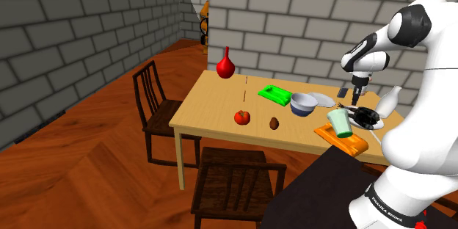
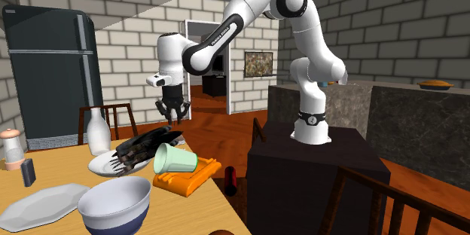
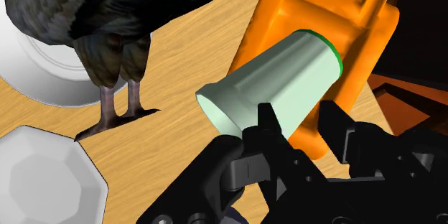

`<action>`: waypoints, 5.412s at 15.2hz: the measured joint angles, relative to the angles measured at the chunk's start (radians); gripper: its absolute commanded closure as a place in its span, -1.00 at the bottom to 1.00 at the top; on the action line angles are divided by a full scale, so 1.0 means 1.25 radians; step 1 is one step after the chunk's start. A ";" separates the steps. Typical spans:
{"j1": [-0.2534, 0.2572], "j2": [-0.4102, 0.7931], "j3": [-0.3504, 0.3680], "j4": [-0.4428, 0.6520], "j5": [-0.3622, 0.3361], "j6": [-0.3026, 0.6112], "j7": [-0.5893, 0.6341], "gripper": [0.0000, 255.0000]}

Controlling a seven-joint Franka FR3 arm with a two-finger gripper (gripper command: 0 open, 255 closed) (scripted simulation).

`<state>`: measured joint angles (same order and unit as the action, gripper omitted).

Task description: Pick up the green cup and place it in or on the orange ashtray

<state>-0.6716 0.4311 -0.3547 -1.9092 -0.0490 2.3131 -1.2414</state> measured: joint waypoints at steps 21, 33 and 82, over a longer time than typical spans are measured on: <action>0.059 0.387 -0.014 0.482 0.140 -0.294 0.564 -1.00; 0.053 0.444 -0.007 0.486 0.158 -0.253 0.597 -1.00; 0.113 0.201 -0.050 0.242 0.114 -0.242 0.584 1.00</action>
<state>-0.5302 0.6818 -0.4172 -1.6071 0.0941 2.0111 -0.5119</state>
